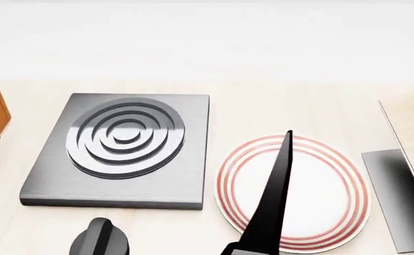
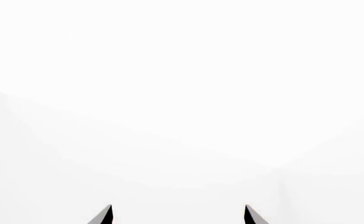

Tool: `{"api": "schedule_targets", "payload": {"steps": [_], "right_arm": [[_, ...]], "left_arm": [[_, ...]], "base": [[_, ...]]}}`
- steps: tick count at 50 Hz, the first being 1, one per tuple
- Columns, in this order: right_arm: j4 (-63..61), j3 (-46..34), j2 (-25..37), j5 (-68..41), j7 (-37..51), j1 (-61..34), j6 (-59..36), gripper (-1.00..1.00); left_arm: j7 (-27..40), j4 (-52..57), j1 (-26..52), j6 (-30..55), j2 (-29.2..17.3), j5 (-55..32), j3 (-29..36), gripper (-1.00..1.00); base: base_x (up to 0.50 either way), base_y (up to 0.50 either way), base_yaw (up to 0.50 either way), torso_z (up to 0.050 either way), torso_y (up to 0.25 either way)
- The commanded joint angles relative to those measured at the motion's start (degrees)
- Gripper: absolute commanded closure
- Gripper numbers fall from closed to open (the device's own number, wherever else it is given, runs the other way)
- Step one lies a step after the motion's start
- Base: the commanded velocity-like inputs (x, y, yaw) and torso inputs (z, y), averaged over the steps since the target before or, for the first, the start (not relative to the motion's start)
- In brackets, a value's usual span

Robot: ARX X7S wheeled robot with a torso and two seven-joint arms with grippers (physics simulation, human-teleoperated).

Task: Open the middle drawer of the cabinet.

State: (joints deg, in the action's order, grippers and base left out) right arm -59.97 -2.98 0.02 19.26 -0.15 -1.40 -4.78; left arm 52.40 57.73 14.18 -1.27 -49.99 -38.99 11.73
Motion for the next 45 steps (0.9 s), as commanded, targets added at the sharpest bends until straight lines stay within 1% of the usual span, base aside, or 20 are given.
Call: {"api": "schedule_targets", "payload": {"steps": [1, 9, 13, 17, 21, 29, 33, 36, 37, 40, 45], "right_arm": [[-0.02, -0.25, 0.00, 0.31, 0.03, -0.31, -0.32, -1.00], [-0.02, -0.11, 0.00, 0.72, 0.36, -0.51, -0.97, -1.00], [-0.02, -0.12, 0.00, 0.92, 0.39, -0.89, -1.67, -1.00], [-0.02, 0.28, 0.00, 1.04, 0.19, -1.29, -2.70, -1.00], [-0.02, 0.42, 0.00, 0.69, 0.06, -1.71, -3.72, -1.00], [-0.02, 1.40, 0.00, -0.12, -0.14, -2.25, -4.60, -1.00], [-0.02, 1.55, 0.00, -0.24, -0.12, -2.31, -4.69, -1.00], [-0.02, 1.59, 0.00, -0.03, -0.02, -2.33, -4.82, -1.00], [-0.02, 1.71, 0.00, -0.22, 0.07, -2.12, -4.76, -1.00], [-0.02, 1.64, 0.00, -0.19, 0.05, -1.90, -4.77, -1.00], [-0.02, 1.37, 0.00, -0.33, 0.26, -1.94, -4.94, -1.00]], "left_arm": [[0.19, -0.31, 0.26, 0.08, -0.32, 0.27, 0.66, -1.00], [0.23, -1.17, 1.24, 1.52, -1.42, 0.13, 1.01, -1.00], [-0.12, -2.89, 4.13, 5.24, -3.07, 1.38, 1.69, -1.00], [-0.91, -6.34, 5.38, 9.54, -5.13, 5.93, 3.22, -1.00], [-4.10, -9.97, 6.83, 13.28, -7.42, 6.32, 5.23, -1.00], [-10.17, -11.83, 9.59, 18.60, -10.87, 14.60, 11.20, -1.00], [-13.59, -12.77, 12.29, 21.98, -12.36, 15.81, 12.98, -1.00], [-16.06, -14.26, 13.10, 21.70, -12.94, 20.46, 15.68, -1.00], [-16.71, -14.89, 13.10, 21.28, -13.54, 24.25, 17.30, -1.00], [-18.43, -15.98, 13.58, 21.46, -14.22, 25.99, 18.46, -1.00], [-20.97, -19.10, 15.37, 23.12, -14.15, 25.46, 18.75, -1.00]], "base": [[0.00, 0.00, 0.00, 0.000, 0.000], [0.00, 0.00, 0.00, 0.000, 0.000], [0.00, 0.00, 0.00, 0.000, 0.000], [0.00, 0.00, 0.00, 0.000, 0.000], [0.00, 0.00, 0.00, 0.000, 0.000], [0.00, 0.00, 0.00, 0.000, 0.000], [0.00, 0.00, 0.00, 0.000, 0.000], [0.00, 0.00, 0.00, 0.000, 0.000], [0.00, 0.00, 0.00, 0.000, 0.000], [0.00, 0.00, 0.00, 0.000, 0.000], [0.00, 0.00, 0.00, 0.000, 0.000]]}}
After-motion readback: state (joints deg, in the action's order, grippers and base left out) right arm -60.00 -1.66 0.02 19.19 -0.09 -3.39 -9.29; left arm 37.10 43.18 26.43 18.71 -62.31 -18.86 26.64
